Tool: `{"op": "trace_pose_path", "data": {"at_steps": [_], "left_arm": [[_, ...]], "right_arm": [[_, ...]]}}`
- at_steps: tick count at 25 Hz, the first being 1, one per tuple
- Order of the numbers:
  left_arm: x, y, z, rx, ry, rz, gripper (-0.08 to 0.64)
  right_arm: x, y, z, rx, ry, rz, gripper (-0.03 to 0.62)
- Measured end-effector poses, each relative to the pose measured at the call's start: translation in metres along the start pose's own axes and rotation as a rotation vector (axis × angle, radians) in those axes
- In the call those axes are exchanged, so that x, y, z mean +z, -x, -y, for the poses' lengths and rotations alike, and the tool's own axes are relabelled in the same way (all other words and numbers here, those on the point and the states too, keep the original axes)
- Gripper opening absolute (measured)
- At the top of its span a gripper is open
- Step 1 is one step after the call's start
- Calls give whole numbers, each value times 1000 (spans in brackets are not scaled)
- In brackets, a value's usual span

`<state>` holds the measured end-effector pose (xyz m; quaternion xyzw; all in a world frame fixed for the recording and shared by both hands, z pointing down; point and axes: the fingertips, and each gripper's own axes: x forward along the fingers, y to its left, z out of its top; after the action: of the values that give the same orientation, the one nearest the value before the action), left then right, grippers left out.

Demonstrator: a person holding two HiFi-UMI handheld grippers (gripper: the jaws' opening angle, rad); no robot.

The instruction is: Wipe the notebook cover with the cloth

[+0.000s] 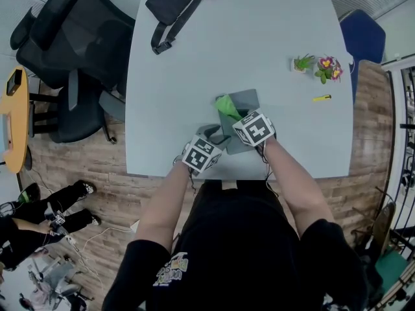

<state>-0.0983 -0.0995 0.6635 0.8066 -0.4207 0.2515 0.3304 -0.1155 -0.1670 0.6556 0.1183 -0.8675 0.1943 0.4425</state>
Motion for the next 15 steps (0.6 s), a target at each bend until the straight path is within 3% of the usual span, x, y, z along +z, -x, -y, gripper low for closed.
{"op": "trace_pose_path", "data": {"at_steps": [15], "left_arm": [[0,0,-1,-1,3,-1,202]], "right_arm": [[-22,29,51,-101,-147,37,111]]}}
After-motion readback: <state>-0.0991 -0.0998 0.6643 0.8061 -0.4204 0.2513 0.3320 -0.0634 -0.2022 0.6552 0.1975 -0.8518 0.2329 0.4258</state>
